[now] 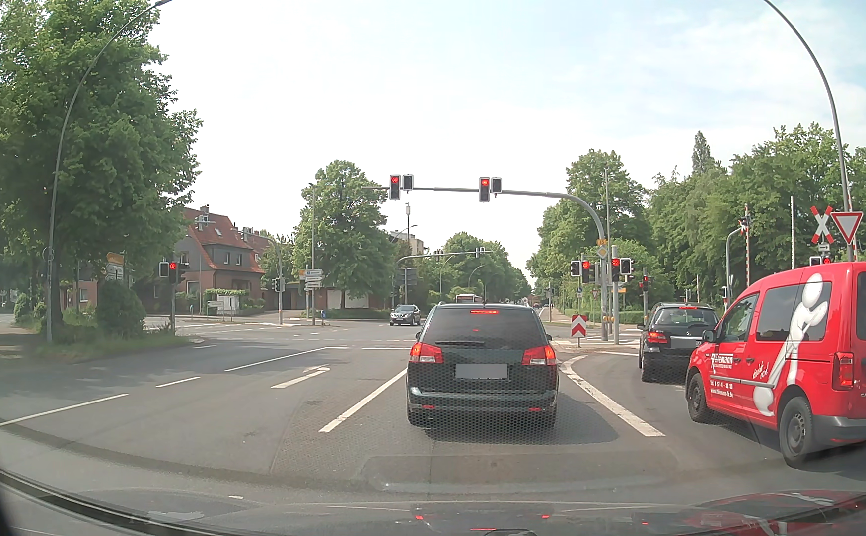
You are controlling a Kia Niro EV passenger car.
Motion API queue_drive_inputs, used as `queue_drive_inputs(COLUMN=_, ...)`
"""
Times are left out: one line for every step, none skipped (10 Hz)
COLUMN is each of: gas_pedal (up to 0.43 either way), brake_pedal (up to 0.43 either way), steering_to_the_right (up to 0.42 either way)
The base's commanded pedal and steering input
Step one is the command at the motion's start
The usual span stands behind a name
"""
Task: Follow the waypoints while adhering to traffic rules and regulations
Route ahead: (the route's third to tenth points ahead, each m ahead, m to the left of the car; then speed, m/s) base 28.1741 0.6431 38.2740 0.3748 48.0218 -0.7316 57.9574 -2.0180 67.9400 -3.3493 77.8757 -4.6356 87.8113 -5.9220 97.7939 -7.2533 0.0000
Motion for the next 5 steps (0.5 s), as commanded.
queue_drive_inputs(gas_pedal=0.0, brake_pedal=0.0, steering_to_the_right=0.0)
queue_drive_inputs(gas_pedal=0.0, brake_pedal=0.0, steering_to_the_right=0.0)
queue_drive_inputs(gas_pedal=0.0, brake_pedal=0.0, steering_to_the_right=0.0)
queue_drive_inputs(gas_pedal=0.0, brake_pedal=0.0, steering_to_the_right=0.0)
queue_drive_inputs(gas_pedal=0.0, brake_pedal=0.0, steering_to_the_right=0.0)
